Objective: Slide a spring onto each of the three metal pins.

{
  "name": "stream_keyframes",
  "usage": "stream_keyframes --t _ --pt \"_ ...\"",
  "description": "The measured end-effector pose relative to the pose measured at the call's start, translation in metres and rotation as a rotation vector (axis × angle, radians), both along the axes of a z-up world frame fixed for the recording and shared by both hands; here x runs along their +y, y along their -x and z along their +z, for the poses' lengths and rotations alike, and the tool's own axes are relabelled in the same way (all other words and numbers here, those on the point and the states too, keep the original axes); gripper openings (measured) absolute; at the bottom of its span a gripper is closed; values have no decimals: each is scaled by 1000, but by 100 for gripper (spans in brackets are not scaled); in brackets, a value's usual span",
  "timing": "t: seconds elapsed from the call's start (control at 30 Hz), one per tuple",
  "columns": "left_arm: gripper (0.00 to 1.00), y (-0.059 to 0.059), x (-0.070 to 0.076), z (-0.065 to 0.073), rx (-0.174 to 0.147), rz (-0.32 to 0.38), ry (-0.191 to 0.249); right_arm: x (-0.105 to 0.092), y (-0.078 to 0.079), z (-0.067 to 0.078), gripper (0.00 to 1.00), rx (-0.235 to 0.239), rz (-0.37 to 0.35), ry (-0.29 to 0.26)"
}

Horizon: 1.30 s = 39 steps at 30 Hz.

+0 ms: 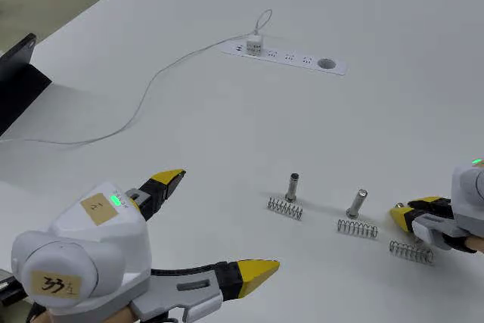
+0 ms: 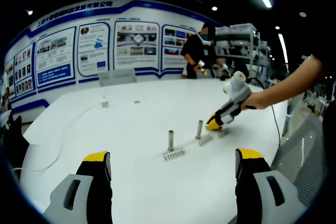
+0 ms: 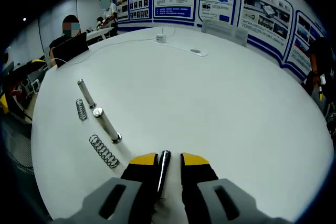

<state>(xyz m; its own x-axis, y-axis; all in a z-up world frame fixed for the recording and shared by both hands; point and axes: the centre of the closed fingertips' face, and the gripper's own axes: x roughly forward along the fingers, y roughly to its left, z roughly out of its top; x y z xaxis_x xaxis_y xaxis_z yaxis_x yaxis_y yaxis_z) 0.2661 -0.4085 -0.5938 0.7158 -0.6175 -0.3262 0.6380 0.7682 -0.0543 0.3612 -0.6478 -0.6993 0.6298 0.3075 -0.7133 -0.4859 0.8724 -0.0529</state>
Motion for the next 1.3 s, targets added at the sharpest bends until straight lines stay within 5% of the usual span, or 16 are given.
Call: stream_keyframes --t 0.53,1.3 --pt "100 1 -2 0 -3 -10 -5 5 1 -1 9 114 -55 -35" --pt "100 2 -1 -1 -2 -10 -24 9 4 1 7 82 -41 -38"
